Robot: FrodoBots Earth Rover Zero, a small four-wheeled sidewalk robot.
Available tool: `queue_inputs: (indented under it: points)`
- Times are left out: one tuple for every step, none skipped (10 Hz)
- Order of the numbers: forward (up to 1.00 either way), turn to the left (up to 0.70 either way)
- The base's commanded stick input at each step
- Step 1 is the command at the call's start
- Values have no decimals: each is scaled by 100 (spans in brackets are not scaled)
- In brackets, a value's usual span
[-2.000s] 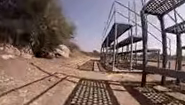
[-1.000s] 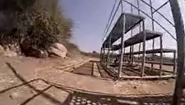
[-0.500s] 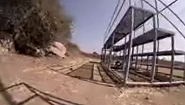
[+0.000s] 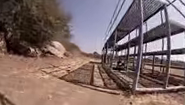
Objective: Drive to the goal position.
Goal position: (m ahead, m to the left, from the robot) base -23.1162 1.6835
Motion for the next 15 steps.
queue_inputs:
  points:
    - [100, 0]
    - [100, 0]
    - [100, 0]
    - [100, 0]
    - [100, 0]
    - [100, 0]
    - [100, 0]
    - [100, 0]
    - [100, 0]
    - [100, 0]
    - [100, 0]
    - [100, 0]
    - [100, 0]
    - [100, 0]
    - [100, 0]
